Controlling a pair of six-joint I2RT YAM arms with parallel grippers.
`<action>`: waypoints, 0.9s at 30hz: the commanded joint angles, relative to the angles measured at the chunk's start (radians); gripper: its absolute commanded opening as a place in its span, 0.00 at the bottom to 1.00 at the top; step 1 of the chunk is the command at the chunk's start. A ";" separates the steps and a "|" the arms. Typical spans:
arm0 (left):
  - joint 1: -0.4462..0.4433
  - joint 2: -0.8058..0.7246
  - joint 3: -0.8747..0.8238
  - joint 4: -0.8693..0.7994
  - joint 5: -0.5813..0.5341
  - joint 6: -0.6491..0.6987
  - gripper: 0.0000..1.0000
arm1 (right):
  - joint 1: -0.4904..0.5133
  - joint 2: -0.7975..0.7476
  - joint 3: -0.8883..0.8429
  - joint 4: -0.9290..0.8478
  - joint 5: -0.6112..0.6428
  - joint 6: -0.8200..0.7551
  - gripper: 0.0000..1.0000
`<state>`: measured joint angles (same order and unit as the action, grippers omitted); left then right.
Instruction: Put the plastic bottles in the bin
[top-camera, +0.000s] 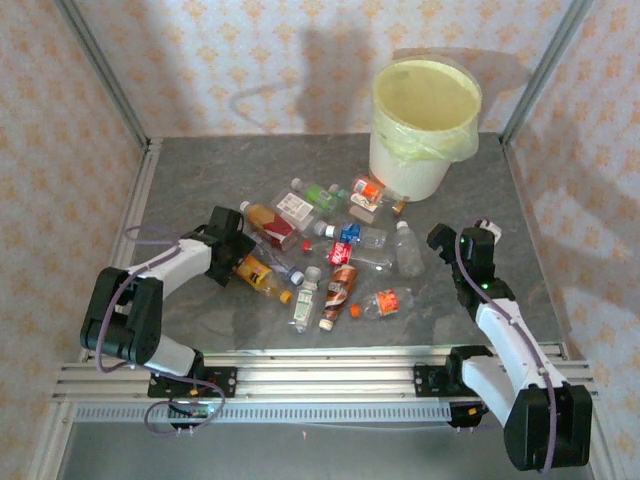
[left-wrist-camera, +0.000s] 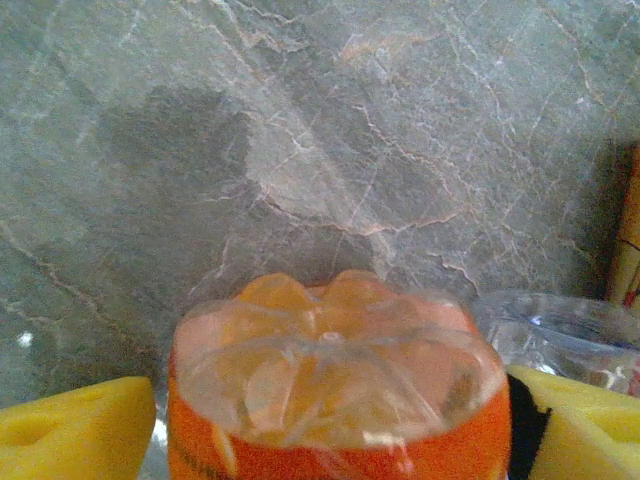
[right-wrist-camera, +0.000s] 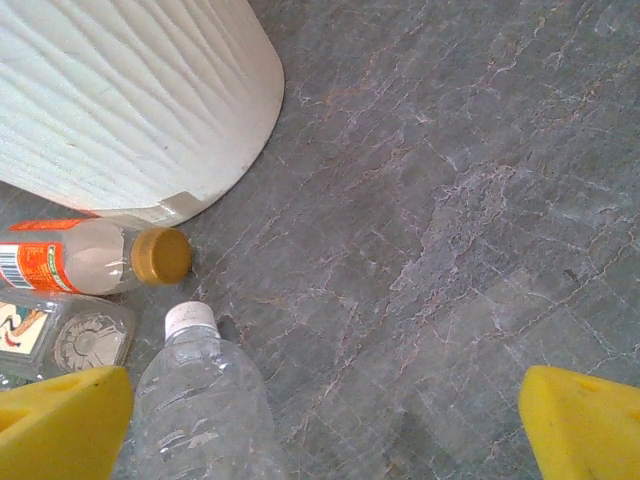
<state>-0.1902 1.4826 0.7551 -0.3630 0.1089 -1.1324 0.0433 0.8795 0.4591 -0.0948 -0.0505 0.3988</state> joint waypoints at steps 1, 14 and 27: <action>-0.003 0.017 -0.030 0.061 -0.004 -0.033 0.86 | 0.007 -0.014 0.025 -0.017 -0.014 -0.026 0.99; -0.003 0.021 -0.045 0.103 -0.030 0.005 0.74 | 0.010 -0.013 0.027 0.023 -0.041 -0.001 0.99; -0.004 -0.098 -0.068 0.099 -0.105 0.034 0.59 | 0.018 -0.017 0.085 0.113 -0.268 0.033 0.99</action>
<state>-0.1902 1.4399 0.6930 -0.3019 0.0727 -1.1217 0.0505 0.8776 0.4999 -0.0467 -0.2234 0.4267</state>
